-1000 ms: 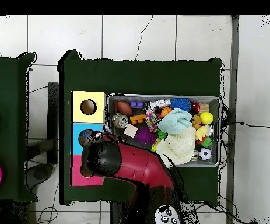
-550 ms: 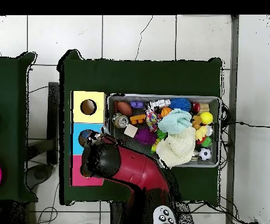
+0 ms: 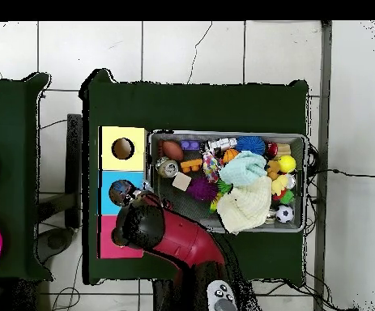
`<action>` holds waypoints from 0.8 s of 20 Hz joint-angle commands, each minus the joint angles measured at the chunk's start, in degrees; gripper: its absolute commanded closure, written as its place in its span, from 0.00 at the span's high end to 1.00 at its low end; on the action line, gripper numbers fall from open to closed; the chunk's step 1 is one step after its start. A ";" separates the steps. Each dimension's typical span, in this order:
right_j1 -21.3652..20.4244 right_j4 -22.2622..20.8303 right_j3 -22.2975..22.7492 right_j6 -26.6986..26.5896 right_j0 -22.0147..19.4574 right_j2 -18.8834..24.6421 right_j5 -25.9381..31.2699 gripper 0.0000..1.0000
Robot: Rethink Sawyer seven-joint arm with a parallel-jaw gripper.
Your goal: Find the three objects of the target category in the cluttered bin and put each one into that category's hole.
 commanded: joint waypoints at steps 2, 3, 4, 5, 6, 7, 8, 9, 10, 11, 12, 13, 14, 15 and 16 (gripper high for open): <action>3.96 7.02 3.52 20.75 4.70 1.88 -3.19 0.00; 3.76 7.54 3.48 20.89 5.43 1.40 -2.81 0.00; 3.66 8.13 3.14 20.92 5.91 1.27 -2.40 0.00; 3.88 8.49 2.75 20.72 6.15 1.13 -2.15 0.00; 3.75 8.89 2.73 20.84 6.61 1.01 -2.10 0.00; 3.72 9.04 2.69 20.67 6.82 1.01 -2.23 0.00; 3.85 8.72 1.94 20.19 7.49 0.11 -2.21 0.00; 3.94 8.21 0.54 19.83 8.96 -1.87 -1.30 0.00; 4.04 7.86 0.03 19.43 9.50 -2.58 -1.44 0.00; 4.10 7.60 -0.27 19.13 9.88 -3.01 -1.58 0.00; 3.97 7.57 -0.55 19.34 10.36 -3.69 -1.06 0.00; 3.85 7.53 -0.83 19.55 10.85 -4.37 -0.54 0.00; 3.98 7.50 -0.84 19.55 10.88 -4.29 -0.74 0.00; 4.15 7.57 -0.98 19.67 11.04 -4.35 -0.73 0.00; 4.32 7.59 -0.86 19.62 10.88 -4.11 -1.02 0.00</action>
